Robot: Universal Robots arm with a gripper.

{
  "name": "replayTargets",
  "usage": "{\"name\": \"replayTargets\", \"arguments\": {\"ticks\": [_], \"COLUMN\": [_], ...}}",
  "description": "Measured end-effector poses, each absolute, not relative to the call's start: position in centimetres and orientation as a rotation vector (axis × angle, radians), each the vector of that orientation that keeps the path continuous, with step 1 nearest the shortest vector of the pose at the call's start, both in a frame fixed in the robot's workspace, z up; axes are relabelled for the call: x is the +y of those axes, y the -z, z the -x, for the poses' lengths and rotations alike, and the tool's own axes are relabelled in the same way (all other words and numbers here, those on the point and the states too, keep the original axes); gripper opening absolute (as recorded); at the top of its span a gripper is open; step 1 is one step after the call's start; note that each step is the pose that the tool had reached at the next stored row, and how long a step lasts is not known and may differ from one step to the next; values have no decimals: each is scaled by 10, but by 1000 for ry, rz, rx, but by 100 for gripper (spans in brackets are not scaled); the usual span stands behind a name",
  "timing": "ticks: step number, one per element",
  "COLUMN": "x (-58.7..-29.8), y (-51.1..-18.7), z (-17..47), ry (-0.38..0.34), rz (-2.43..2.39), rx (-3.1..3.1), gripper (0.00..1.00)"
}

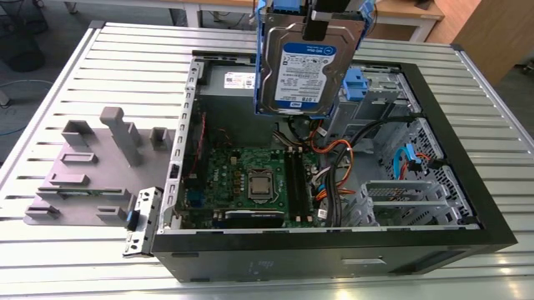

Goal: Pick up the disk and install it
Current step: 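Pick up the disk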

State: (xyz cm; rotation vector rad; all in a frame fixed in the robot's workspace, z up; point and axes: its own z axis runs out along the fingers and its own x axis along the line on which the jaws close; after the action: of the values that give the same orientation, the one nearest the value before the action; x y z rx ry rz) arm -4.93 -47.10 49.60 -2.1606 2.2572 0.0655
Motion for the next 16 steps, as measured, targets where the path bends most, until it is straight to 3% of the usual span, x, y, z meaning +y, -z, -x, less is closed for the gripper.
{"name": "replayTargets", "arguments": {"ticks": [16], "x": [-510], "y": [-496], "z": [49], "ry": [-58], "rz": [2164], "rx": [2261], "gripper": [35]}}
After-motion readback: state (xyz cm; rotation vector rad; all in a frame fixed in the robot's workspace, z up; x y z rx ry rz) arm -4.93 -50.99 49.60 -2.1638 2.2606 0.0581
